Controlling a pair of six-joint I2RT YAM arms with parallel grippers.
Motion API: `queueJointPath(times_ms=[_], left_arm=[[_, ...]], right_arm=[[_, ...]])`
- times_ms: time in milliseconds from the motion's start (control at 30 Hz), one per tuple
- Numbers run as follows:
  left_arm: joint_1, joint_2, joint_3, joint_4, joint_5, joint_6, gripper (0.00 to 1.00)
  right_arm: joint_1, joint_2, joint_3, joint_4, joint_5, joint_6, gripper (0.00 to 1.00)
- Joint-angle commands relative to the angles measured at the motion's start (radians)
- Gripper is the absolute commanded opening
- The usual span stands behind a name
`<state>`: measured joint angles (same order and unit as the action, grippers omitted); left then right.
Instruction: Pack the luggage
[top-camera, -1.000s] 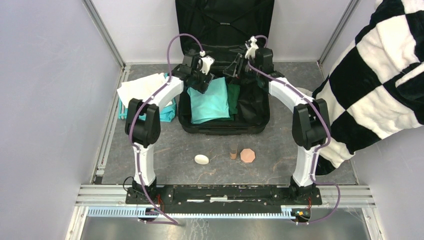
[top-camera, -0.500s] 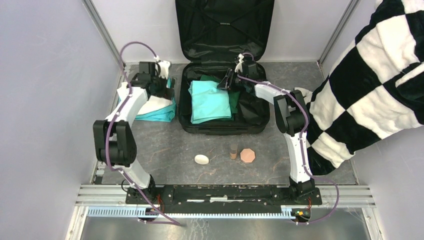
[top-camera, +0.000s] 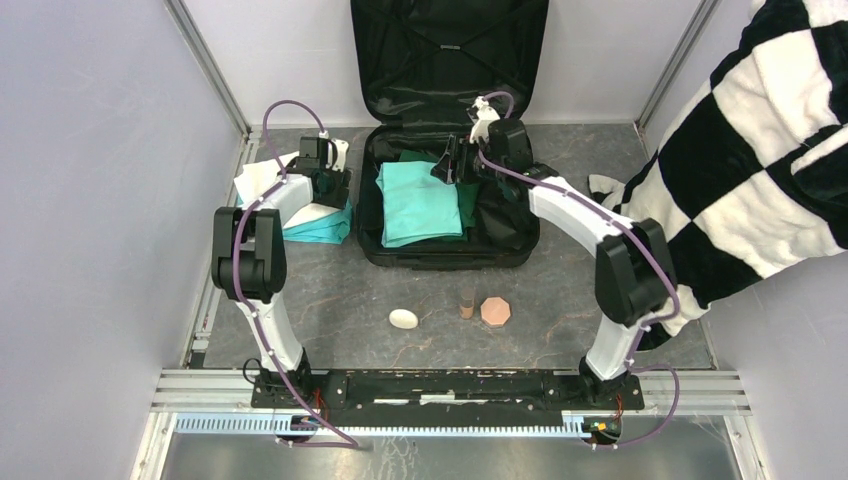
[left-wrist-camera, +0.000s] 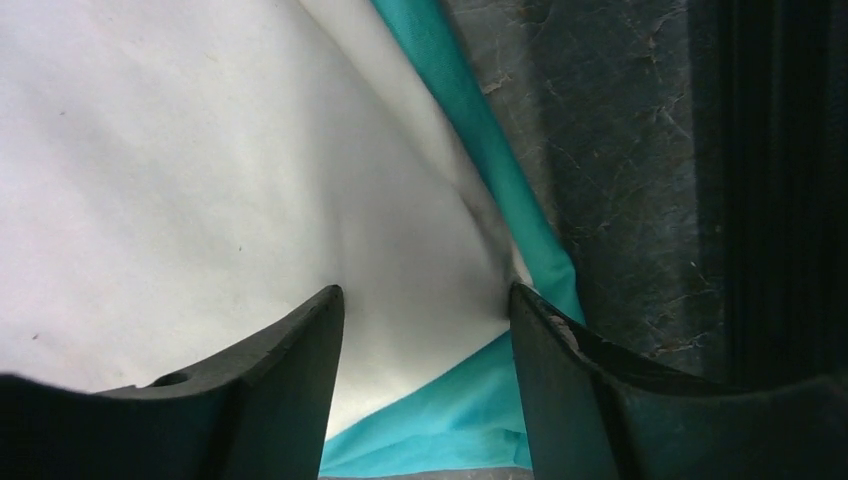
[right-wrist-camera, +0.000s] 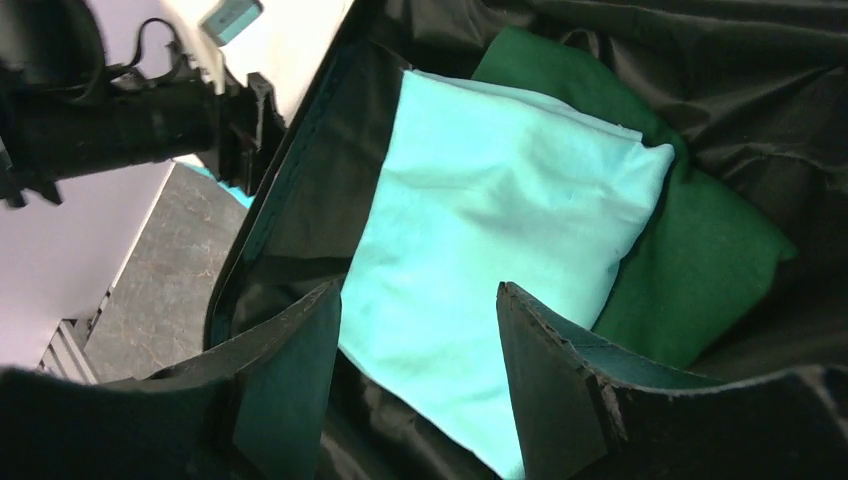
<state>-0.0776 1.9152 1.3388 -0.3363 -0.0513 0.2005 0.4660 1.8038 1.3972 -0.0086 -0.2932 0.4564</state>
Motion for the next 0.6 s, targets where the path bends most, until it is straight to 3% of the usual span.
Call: queueJointPath(times_ms=[0,233,500,567], left_arm=[[0.019,0.021,0.036,0.034,0.042,-0.045,0.66],[0.028,0.057,0.080,-0.048,0.208,-0.026,0.65],[0.031,0.070,0.098,-0.058,0.203,-0.004,0.27],[0.031,0.071,0.099,-0.059,0.187,0.005,0.09]], right_arm=[[0.008,-0.085,-0.102,0.035,0.042,-0.040,0.65],[0.008,-0.153,-0.199,0.030,0.059,-0.044,0.62],[0.007,-0.175,-0.235,0.016,0.079,-0.051,0.57],[0.007,-0.179,-0.239,0.016,0.083,-0.051,0.56]])
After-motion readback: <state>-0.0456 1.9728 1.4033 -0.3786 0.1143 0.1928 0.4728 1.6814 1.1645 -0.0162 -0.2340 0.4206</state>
